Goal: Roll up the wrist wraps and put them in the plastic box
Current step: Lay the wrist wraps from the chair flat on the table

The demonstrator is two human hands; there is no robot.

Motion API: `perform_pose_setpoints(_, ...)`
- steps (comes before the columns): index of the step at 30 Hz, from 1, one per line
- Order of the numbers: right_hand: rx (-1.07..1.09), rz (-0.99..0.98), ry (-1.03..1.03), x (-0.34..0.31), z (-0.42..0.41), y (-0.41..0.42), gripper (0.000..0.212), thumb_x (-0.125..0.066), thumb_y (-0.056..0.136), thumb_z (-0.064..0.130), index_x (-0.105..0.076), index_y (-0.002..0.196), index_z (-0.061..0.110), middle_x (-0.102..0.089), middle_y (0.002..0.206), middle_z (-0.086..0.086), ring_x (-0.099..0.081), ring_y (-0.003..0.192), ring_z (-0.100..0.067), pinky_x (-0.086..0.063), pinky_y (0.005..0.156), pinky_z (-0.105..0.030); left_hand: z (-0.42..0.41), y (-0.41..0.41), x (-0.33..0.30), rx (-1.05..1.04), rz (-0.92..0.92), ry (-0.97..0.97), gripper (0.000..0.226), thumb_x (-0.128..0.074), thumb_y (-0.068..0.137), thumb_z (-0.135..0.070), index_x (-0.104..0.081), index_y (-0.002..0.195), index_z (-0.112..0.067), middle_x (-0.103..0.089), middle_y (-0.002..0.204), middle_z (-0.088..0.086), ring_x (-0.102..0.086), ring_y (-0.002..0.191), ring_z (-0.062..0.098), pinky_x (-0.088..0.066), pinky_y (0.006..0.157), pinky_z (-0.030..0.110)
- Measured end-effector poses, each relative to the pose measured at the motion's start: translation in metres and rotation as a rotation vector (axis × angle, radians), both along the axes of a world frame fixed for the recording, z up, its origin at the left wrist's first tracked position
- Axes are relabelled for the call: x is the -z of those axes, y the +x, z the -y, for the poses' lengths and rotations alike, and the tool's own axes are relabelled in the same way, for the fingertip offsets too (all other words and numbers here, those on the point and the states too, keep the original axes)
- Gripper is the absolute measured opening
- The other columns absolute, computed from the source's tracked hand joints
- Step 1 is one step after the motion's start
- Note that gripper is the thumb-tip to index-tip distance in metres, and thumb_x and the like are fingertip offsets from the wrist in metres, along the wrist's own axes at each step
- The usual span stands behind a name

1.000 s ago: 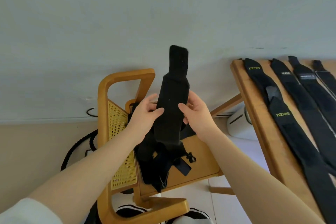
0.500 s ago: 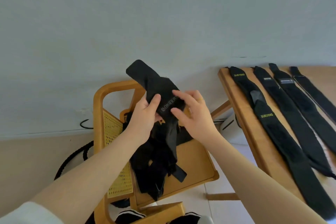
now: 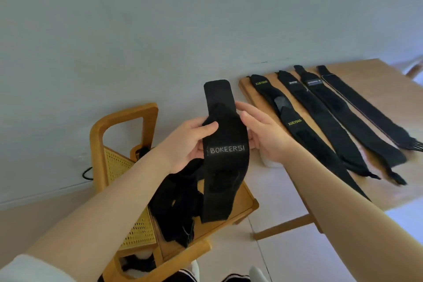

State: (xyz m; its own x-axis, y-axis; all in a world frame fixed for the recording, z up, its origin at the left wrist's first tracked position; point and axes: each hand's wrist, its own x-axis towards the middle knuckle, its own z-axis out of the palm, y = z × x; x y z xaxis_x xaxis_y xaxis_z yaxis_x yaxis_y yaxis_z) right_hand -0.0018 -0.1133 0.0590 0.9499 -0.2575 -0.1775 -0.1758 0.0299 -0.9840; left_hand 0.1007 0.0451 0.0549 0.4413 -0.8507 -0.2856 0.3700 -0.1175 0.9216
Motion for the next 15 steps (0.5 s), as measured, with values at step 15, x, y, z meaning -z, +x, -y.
perform_pose_setpoints(15, 0.168, 0.010, 0.197, -0.017, 0.119, -0.214, 0.025, -0.042, 0.097, 0.012, -0.059, 0.114, 0.020, -0.069, 0.107, -0.005, -0.067, 0.095, -0.020, -0.057, 0.075, -0.035, 0.137, -0.186, -0.013, 0.264, 0.063, -0.006, 0.024, -0.041, 0.098, -0.021, -0.061, 0.110, -0.013, -0.068, 0.097, 0.006, -0.065, 0.094, 0.023, -0.056, 0.081, 0.033)
